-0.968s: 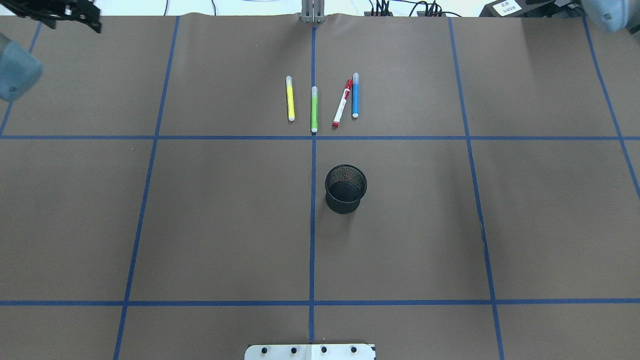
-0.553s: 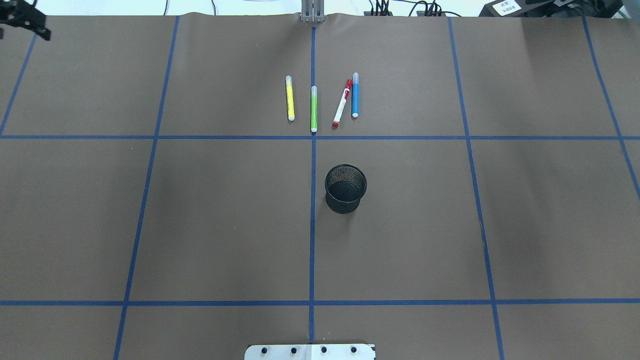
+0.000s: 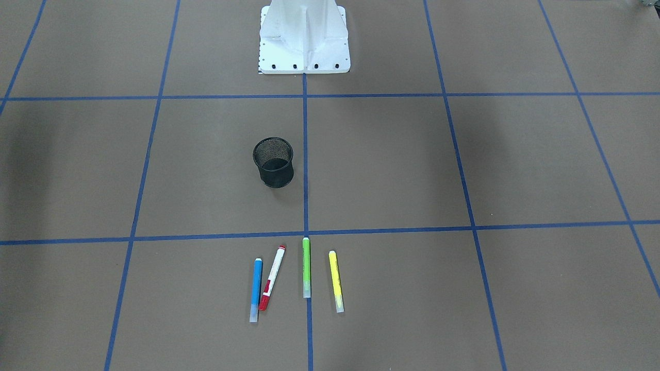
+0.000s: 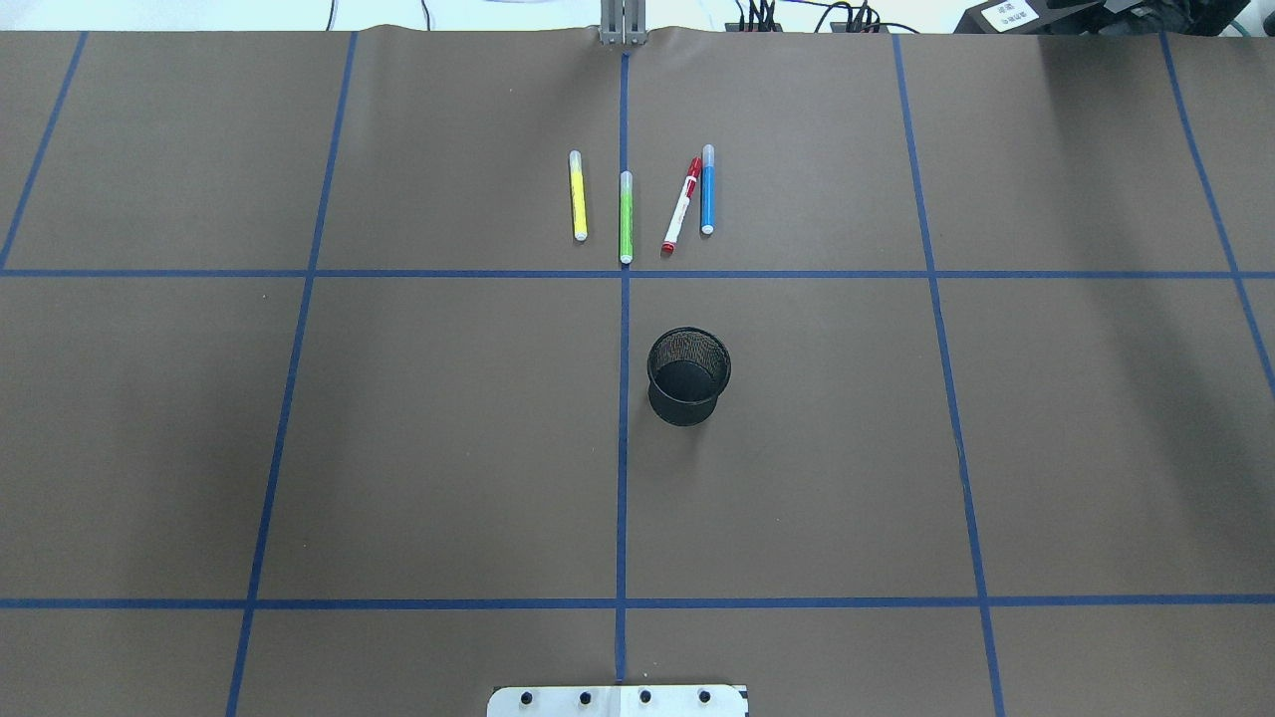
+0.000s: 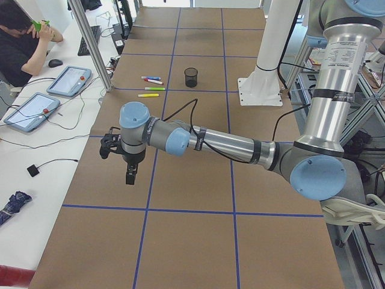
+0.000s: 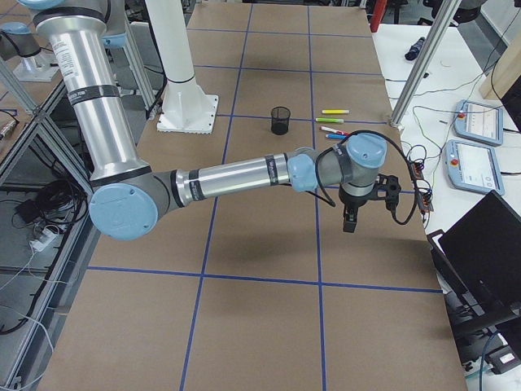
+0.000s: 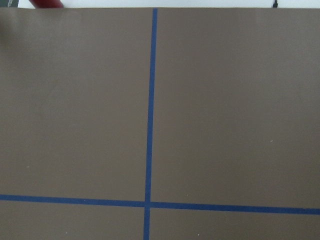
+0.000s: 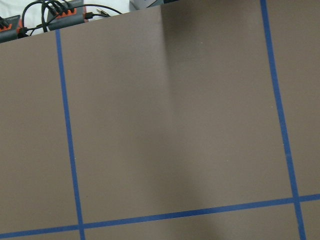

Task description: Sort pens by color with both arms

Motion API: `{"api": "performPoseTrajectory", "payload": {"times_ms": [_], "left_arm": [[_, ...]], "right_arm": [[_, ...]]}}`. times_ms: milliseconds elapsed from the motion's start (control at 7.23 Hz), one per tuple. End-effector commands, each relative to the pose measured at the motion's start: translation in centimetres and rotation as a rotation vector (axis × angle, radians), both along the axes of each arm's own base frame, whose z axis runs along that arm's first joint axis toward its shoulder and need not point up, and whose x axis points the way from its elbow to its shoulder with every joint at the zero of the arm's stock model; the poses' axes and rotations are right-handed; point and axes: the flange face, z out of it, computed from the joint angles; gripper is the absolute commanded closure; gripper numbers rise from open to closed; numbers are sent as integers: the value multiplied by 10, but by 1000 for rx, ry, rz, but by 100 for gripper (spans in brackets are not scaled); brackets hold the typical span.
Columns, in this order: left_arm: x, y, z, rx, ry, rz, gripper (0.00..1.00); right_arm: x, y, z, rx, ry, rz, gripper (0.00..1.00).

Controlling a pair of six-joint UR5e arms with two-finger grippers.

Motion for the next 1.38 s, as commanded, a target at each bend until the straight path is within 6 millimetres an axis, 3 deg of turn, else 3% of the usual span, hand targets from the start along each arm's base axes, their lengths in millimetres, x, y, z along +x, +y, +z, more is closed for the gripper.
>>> {"api": "performPoseTrajectory", "payload": {"times_ms": [0,277,553,1245], "left_arm": [[-1,24,45,-63,-11,10,0],[1,25,51,-91,-4,10,0],[0,32,60,-109,-8,12,0],[2,31,61,-117,-24,83,0]], "right_arm": [[4,49,53,-31,13,-8,0],[15,60,62,-91,20,10,0],[17,67,51,-149,28,-20,0],[22,66,52,-165,32,-50,0]]}}
